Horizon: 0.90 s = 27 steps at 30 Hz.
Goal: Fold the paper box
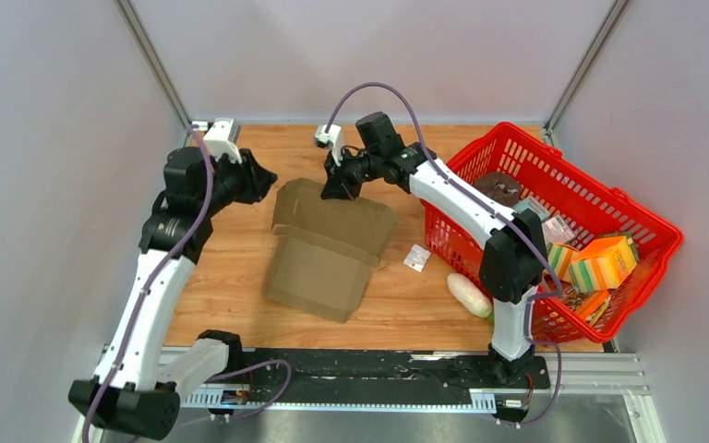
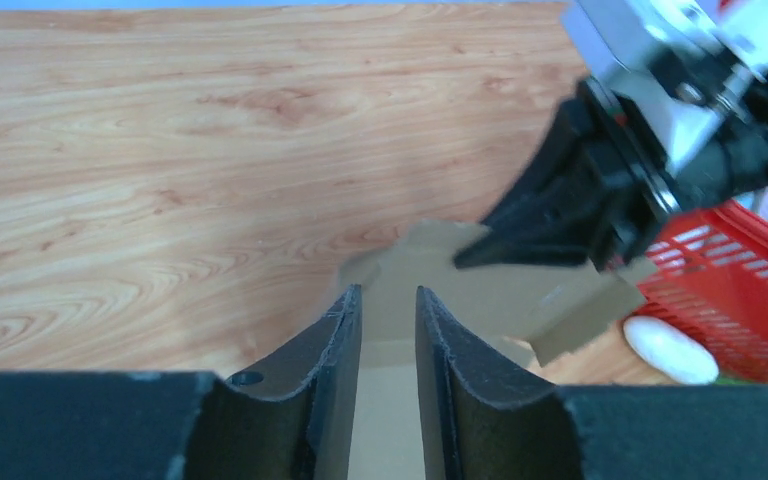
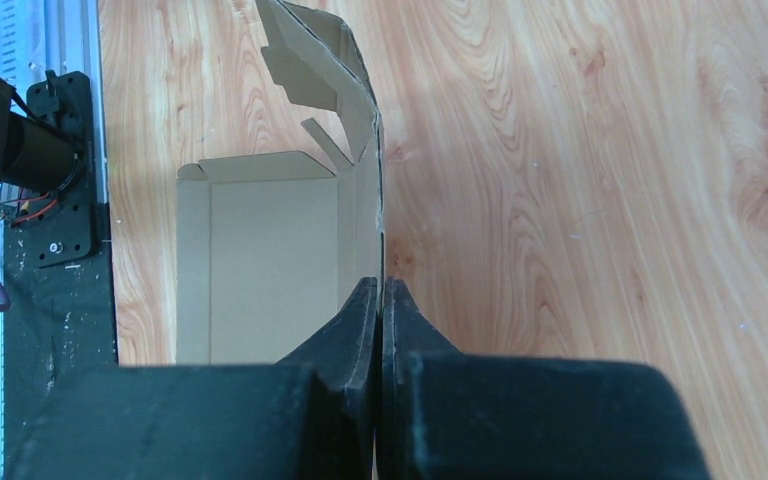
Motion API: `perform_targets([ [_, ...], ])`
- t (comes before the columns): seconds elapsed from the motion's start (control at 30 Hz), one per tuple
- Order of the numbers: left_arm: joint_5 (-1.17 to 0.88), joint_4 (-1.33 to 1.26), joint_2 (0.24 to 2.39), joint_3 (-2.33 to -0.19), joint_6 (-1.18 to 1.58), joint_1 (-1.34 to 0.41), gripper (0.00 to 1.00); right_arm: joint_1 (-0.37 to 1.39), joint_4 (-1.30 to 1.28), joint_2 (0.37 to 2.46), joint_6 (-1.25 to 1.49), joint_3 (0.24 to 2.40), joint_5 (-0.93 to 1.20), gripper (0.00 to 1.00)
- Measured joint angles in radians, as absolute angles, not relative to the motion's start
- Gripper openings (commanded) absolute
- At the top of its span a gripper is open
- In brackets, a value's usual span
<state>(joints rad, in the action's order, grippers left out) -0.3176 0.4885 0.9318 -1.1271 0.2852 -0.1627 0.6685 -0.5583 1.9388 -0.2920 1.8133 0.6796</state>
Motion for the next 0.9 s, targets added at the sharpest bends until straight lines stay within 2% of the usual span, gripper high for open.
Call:
perform_targets([
  [0.1, -0.288, 0.5, 1.042, -1.187, 0.277, -0.164, 0.16, 0.671, -0.56, 1.929, -0.292, 1.796, 0.682, 0.0],
  [0.2, -0.296, 0.505, 1.133, -1.23, 0.266, -0.163, 0.1, 0.671, -0.556, 1.922, -0.292, 1.783, 0.683, 0.0],
  [0.43, -0.363, 0.487, 1.192, -1.225, 0.264, -0.185, 0.07, 0.671, -0.553, 1.921, -0.282, 1.781, 0.672, 0.0],
  [0.77, -0.479, 0.449, 1.199, -1.168, 0.264, -0.22, 0.07, 0.671, -0.472, 1.901, -0.236, 1.758, 0.671, 0.0],
  [0.83, -0.508, 0.437, 1.207, -1.153, 0.267, -0.221, 0.11, 0.671, -0.458, 1.889, -0.23, 1.745, 0.673, 0.0],
  [0.87, -0.521, 0.435, 1.211, -1.149, 0.268, -0.221, 0.2, 0.671, -0.451, 1.884, -0.228, 1.741, 0.675, 0.0],
  [0.9, -0.527, 0.435, 1.214, -1.148, 0.267, -0.221, 0.24, 0.671, -0.447, 1.881, -0.224, 1.739, 0.676, 0.0],
])
